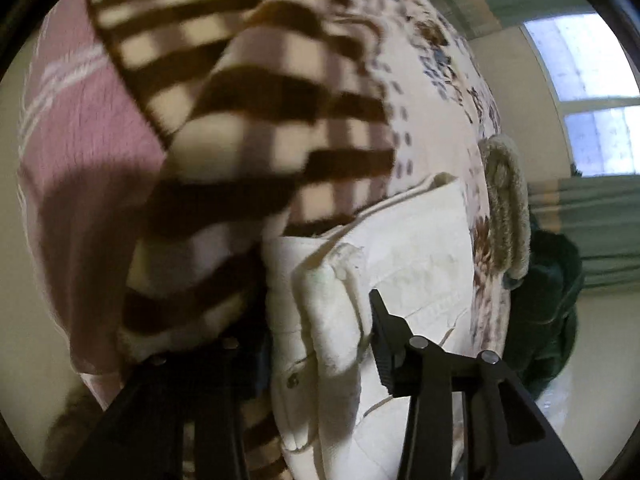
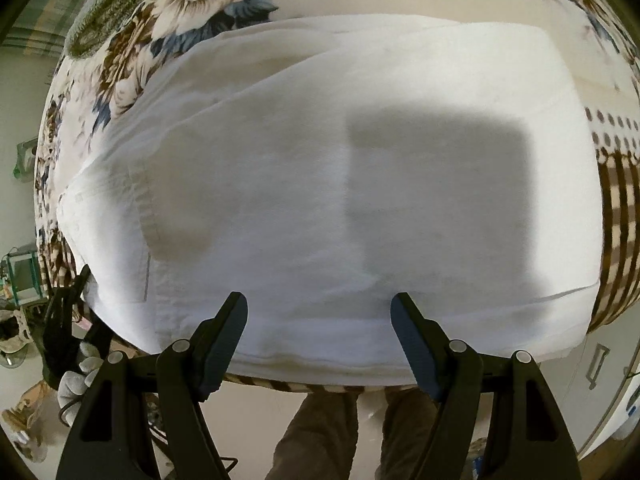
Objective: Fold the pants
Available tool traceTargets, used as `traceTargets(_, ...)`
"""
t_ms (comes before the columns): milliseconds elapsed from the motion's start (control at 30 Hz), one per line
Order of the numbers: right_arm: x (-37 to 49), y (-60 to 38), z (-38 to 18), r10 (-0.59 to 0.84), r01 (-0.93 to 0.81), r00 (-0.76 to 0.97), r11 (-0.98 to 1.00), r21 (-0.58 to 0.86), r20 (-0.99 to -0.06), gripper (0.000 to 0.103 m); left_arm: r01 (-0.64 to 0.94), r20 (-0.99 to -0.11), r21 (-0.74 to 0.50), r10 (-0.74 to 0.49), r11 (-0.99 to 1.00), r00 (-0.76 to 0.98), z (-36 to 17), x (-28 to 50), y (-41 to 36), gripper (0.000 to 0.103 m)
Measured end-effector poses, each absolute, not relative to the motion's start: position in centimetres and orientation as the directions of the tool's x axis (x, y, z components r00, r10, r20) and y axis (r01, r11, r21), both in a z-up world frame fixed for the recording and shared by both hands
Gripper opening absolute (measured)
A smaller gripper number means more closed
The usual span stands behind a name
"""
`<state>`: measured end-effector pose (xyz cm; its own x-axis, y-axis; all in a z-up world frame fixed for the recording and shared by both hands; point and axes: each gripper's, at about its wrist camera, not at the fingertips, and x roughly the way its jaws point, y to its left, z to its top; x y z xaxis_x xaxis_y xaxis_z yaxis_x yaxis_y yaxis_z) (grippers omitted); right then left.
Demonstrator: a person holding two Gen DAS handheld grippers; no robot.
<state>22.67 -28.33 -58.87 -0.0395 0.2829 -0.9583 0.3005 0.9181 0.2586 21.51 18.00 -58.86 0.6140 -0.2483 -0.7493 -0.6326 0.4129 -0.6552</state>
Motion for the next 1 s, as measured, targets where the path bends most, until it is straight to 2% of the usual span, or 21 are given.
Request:
traceTargets(33, 22.6, -28.4, -58.8, 0.283, 0.301, -0.037, 0.918, 0.26, -0.958, 0.076, -0.623, -0.753, -0.645, -0.228, 0.441, 0.618, -57.9, 21.6, 17.7, 0.024)
traceTargets(100, 22.5, -28.8, -58.7, 0.287, 0.307, -0.025, 0.914, 0.266, -0.958, 0.076, -0.586, -0.746, -0.633, -0.196, 0.506, 0.637, -55.9, 21.7, 17.1, 0.018)
traceTargets(200, 22.2, -29.4, -58.3, 0.295, 0.313, -0.001, 0.908, 0.28, -0.956, 0.076, -0.487, -0.702, -0.63, -0.175, 0.605, 0.69, -51.3, 22.1, 15.1, 0.017)
traceTargets(367, 20.7, -31.5, -57.8, 0.335, 0.349, 0.046, 0.877, 0.329, -0.941, 0.076, -0.276, -0.595, -0.681, -0.292, 0.679, 0.749, -43.0, 23.3, 9.7, 0.016)
traceTargets(567, 17.4, -36.0, -55.1, 0.356, 0.39, 0.131, 0.84, 0.379, -0.925, 0.076, -0.018, -0.54, -0.649, -0.444, 0.76, 0.715, -36.4, 22.8, -1.7, 0.016)
traceTargets(700, 14.4, -40.7, -53.6, 0.312, 0.42, 0.18, 0.833, 0.36, -0.933, 0.076, 0.081, -0.548, -0.662, -0.555, 0.745, 0.626, -36.5, 21.8, -10.3, 0.016)
traceTargets(833, 11.5, -45.9, -53.6, 0.267, 0.49, 0.199, 0.806, 0.332, -0.943, 0.076, 0.185, -0.595, -0.637, -0.63, 0.748, 0.5, -39.3, 21.0, -19.9, 0.016)
traceTargets(1000, 8.9, -52.8, -54.7, 0.214, 0.565, 0.199, 0.773, 0.29, -0.956, 0.076, 0.3, -0.7, -0.547, -0.623, 0.782, 0.348, -44.6, 19.5, -29.1, 0.016)
